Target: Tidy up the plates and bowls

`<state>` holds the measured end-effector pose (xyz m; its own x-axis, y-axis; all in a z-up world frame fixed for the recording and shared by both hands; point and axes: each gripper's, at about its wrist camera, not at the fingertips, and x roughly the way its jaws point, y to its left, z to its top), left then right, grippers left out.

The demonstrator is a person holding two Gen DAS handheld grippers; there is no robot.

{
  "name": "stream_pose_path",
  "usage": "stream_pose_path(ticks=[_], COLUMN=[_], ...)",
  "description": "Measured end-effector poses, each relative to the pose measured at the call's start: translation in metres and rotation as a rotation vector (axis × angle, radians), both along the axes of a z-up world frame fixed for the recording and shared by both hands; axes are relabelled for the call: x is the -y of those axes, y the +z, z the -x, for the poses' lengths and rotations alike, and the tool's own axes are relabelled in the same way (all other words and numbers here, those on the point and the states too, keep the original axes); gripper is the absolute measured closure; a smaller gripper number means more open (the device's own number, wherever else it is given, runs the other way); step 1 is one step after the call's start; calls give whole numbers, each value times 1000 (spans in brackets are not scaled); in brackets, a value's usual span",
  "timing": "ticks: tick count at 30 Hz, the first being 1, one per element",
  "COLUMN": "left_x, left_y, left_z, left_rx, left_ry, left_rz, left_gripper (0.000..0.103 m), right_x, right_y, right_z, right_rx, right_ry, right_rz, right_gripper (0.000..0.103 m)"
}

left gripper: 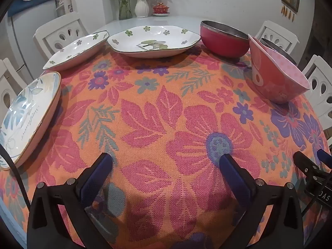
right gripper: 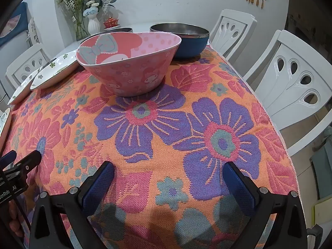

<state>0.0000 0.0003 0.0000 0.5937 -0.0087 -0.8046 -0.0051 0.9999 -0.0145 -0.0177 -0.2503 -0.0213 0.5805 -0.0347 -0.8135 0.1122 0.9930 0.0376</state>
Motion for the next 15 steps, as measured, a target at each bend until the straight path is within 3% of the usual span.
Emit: stream_pose_path(ticks=[15], left_x=[0], left_y=[0], left_z=[0], left_rx=[-1], left_ry=[0], left_rz=[-4], left_gripper=[0], right_x=[0], right_y=[0], right_z=[0], right_rx=[-2], right_ry=[0], right_rz=[-2], right_gripper=[0])
